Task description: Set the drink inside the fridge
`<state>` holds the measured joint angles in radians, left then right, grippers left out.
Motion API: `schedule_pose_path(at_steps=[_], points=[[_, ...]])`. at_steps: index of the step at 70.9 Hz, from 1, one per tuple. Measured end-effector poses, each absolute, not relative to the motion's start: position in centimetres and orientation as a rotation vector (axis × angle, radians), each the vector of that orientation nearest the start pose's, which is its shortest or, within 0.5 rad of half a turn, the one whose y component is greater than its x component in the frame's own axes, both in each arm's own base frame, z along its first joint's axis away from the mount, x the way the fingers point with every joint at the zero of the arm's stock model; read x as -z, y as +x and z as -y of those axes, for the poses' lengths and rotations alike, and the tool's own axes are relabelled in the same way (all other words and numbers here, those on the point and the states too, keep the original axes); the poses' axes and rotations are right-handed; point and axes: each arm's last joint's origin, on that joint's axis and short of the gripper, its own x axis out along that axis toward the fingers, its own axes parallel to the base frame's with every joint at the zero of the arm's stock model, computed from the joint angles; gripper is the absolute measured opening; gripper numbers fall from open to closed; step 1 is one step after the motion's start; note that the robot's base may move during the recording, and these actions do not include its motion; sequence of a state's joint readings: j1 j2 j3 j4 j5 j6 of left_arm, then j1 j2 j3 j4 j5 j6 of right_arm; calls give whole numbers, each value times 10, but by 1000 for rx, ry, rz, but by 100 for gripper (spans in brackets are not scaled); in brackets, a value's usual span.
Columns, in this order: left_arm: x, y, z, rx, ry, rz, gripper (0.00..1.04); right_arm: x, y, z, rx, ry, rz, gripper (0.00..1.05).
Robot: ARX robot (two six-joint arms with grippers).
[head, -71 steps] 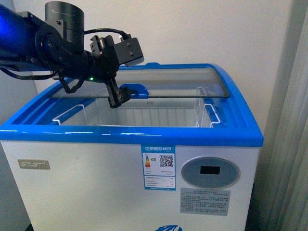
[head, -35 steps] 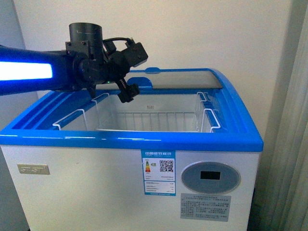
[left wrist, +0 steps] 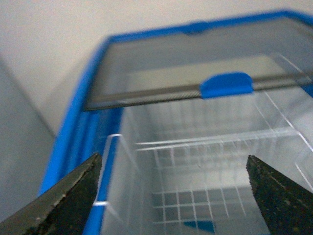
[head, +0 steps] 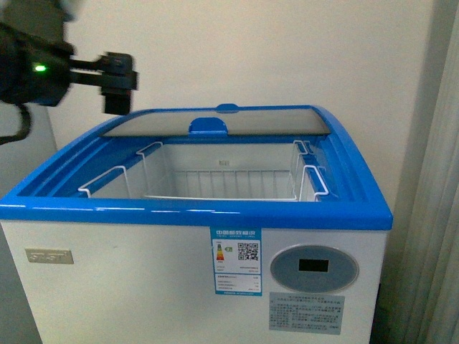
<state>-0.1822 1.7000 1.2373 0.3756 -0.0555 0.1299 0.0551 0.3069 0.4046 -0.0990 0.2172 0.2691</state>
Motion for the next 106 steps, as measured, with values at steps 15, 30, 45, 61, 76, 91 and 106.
schedule_pose_path(at_steps=[15,30,45,61,76,91,106], points=[[-257,275,33,2,11,62,47,-280,110,9,-202,161,-435,46],[-214,235,21,4,10,-15,10,-325,184,15,-385,-175,-338,46],[-200,206,13,4,5,-9,3,-338,294,-8,-471,-579,-411,46],[-189,182,1,0,4,-5,3,-331,399,-57,-583,-932,-478,46],[-180,161,1,5,3,-7,3,-320,460,-91,-548,-1073,-506,46],[-174,146,1,5,3,-9,3,-291,489,-121,-585,-1098,-514,46],[-167,136,1,5,2,0,3,-265,502,-144,-585,-1122,-482,46]])
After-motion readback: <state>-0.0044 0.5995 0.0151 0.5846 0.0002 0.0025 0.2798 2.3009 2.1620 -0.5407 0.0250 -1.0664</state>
